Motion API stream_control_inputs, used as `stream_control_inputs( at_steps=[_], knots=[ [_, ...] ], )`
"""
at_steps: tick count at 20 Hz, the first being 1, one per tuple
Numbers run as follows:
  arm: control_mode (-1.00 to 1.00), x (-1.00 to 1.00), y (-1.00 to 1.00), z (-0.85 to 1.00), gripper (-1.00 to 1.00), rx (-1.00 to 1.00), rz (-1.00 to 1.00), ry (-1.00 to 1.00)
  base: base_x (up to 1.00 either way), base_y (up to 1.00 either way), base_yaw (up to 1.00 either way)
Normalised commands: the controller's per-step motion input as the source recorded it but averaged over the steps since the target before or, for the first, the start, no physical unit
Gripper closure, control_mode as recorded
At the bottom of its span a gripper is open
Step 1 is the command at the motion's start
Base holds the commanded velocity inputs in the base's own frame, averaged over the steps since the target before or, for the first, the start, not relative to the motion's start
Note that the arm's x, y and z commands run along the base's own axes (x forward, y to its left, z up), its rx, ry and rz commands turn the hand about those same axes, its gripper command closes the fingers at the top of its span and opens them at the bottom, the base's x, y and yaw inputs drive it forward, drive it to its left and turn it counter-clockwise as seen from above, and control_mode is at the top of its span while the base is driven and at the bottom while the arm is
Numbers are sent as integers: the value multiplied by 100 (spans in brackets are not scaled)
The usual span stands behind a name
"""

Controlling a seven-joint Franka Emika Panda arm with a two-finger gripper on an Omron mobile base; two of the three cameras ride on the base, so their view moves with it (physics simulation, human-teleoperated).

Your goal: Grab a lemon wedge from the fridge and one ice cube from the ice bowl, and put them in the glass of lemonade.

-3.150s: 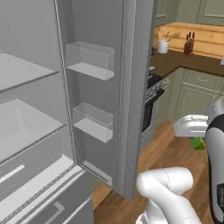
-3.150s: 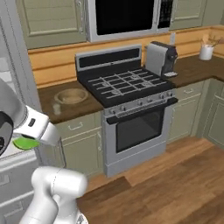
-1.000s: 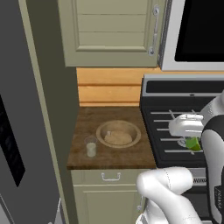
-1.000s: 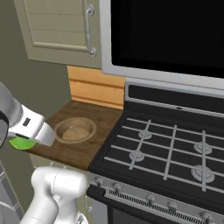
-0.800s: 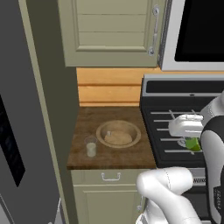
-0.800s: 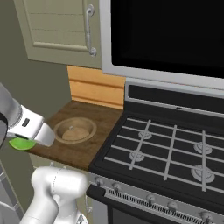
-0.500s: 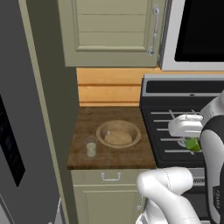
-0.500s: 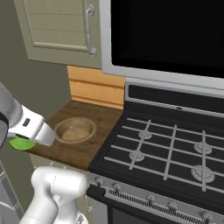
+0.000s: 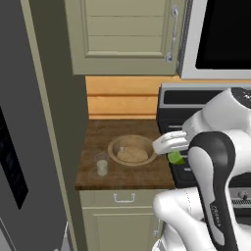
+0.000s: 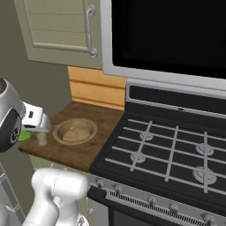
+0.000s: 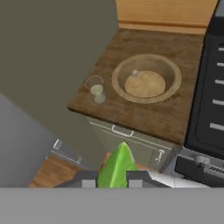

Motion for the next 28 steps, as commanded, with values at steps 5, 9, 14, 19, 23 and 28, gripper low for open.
stream_control_inputs(
  at_steps=[5, 9, 14, 19, 23, 28],
  knots=[
    [-100, 90, 72, -24, 100, 0, 22, -1, 0, 0, 0],
    [-100, 100, 45, 2, 100, -20, 26, 10, 0, 0, 0],
    [-100, 36, 45, -12, 100, -23, 14, 6, 0, 0, 0],
    [-100, 15, 15, -45, 100, -8, 8, -2, 0, 0, 0],
    [-100, 57, 9, -51, 100, -5, 7, 0, 0, 0, 0],
    [-100, 78, 21, -56, 100, -4, 6, 3, 0, 0, 0]
  ],
)
